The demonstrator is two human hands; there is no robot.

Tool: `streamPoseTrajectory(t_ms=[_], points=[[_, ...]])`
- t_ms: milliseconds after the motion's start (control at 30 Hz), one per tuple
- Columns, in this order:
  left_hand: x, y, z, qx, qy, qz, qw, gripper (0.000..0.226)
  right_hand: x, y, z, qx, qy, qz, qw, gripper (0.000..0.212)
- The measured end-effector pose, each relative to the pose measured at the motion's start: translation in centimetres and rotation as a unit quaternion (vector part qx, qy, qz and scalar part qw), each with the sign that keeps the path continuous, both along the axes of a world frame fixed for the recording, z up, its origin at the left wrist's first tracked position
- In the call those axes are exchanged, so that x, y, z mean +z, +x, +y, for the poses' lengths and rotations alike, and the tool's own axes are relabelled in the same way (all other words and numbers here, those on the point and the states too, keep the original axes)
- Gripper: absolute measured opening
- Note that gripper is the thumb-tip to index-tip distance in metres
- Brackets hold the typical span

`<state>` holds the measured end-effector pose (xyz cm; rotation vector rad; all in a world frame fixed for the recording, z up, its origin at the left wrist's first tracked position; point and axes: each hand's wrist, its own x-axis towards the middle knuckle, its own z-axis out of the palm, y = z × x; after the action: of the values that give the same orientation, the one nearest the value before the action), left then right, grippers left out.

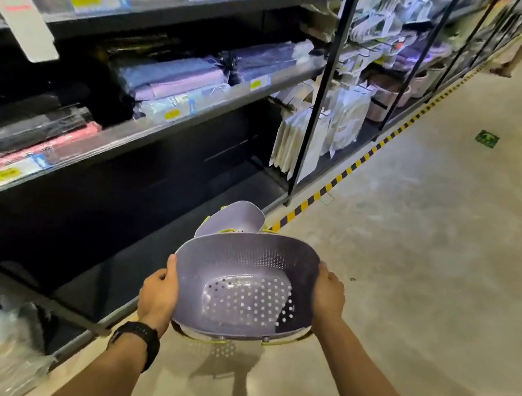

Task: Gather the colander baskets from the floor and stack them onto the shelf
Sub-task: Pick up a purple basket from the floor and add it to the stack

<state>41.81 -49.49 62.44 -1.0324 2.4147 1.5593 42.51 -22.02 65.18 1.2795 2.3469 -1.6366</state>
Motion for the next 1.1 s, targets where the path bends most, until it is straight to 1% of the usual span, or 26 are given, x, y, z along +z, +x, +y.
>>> streamPoseTrajectory(t_ms=[100, 167, 300, 433, 533, 600, 700, 767, 900, 967, 1033, 1100], points=[[-0.4, -2.1, 1.0, 0.044, 0.016, 0.006, 0.999, 0.065, 0.3, -4.3, 0.6, 0.024, -0.001, 0.015, 1.000, 0.055], [-0.8, -3.7, 1.5, 0.072, 0.019, 0.013, 0.997, 0.065, 0.2, -7.4, 0.7, 0.045, -0.003, 0.018, 0.999, 0.056], [-1.9, -7.9, 2.3, 0.113, 0.002, 0.010, 0.994, 0.065, 0.0, -13.9, 1.0, 0.091, 0.025, 0.004, 0.996, 0.058], [-2.6, -13.2, 3.0, 0.140, 0.039, -0.020, 0.989, 0.060, -0.4, -19.8, 1.5, 0.106, 0.028, -0.007, 0.994, 0.059], [-2.8, -16.6, 3.2, 0.163, 0.070, -0.009, 0.984, 0.067, -0.7, -24.2, 2.0, 0.127, 0.024, -0.003, 0.992, 0.060], [-2.8, -18.4, 3.3, 0.174, 0.067, 0.003, 0.982, 0.072, -0.9, -26.8, 1.9, 0.145, 0.032, 0.000, 0.989, 0.060], [-3.1, -21.0, 3.5, 0.178, 0.061, 0.000, 0.982, 0.067, -1.4, -30.6, 1.7, 0.159, 0.025, 0.001, 0.987, 0.057], [-3.5, -22.9, 3.6, 0.184, 0.042, -0.005, 0.982, 0.069, -2.1, -33.5, 1.4, 0.173, 0.016, -0.005, 0.985, 0.055], [-5.0, -26.0, 3.7, 0.232, 0.034, -0.001, 0.972, 0.073, -4.1, -39.5, 0.6, 0.215, 0.003, -0.027, 0.976, 0.053], [-5.8, -27.2, 3.9, 0.254, 0.038, -0.002, 0.966, 0.074, -5.5, -42.3, -0.1, 0.237, -0.008, -0.034, 0.971, 0.047], [-6.9, -28.4, 4.2, 0.278, 0.032, -0.015, 0.960, 0.072, -7.2, -44.6, -0.7, 0.257, -0.027, -0.050, 0.965, 0.041], [-8.1, -29.4, 4.4, 0.301, 0.013, -0.033, 0.953, 0.065, -9.1, -46.5, -1.1, 0.268, -0.037, -0.066, 0.960, 0.045]])
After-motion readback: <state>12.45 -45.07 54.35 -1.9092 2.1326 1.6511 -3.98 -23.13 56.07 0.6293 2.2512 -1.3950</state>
